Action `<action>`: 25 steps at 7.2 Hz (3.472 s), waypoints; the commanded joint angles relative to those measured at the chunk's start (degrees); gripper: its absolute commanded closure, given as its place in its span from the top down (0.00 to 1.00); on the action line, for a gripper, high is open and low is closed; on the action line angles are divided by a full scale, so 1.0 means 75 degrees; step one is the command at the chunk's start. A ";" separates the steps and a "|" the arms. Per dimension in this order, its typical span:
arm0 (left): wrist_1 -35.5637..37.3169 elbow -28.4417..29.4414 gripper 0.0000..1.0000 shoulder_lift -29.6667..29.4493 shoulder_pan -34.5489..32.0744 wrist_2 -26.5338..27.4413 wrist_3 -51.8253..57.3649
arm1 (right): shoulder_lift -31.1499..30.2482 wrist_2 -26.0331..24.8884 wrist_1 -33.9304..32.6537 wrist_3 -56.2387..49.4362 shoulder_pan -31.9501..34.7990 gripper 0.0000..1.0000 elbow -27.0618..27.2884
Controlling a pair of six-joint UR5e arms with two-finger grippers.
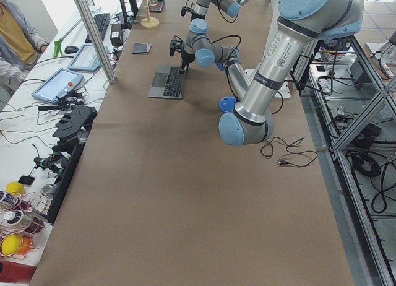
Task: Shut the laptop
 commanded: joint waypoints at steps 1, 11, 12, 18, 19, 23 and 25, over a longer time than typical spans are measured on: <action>-0.0189 0.0843 0.00 -0.0544 -0.0294 0.0021 0.0006 | 0.0546 0.0044 0.0000 -0.0039 0.0394 0.00 -0.0855; -0.2991 0.5594 0.00 -0.1824 -0.0577 -0.0271 0.0264 | 0.1991 0.1966 0.2566 -0.0180 0.1087 0.00 -0.5793; -0.2979 0.5222 0.00 -0.1824 -0.1018 -0.0980 0.0253 | 0.2014 0.2360 0.2508 -0.0191 0.1331 0.00 -0.5433; -0.1151 -0.0089 0.97 0.3710 -0.4767 -0.4115 0.4809 | -0.3062 0.5270 0.2473 -0.4745 0.5441 1.00 -0.2277; -0.1116 0.0003 0.98 0.4473 -0.5364 -0.4209 0.6470 | -0.3814 0.5190 0.2415 -0.6386 0.5864 1.00 -0.2335; 0.2385 0.0261 0.98 0.4738 -0.7056 -0.4128 1.0674 | -0.4091 0.4076 -0.0843 -1.1429 0.7062 1.00 -0.2325; 0.2271 0.0262 0.98 0.5008 -0.7081 -0.4139 1.0718 | -0.4138 0.4063 -0.0844 -1.1418 0.7052 1.00 -0.2301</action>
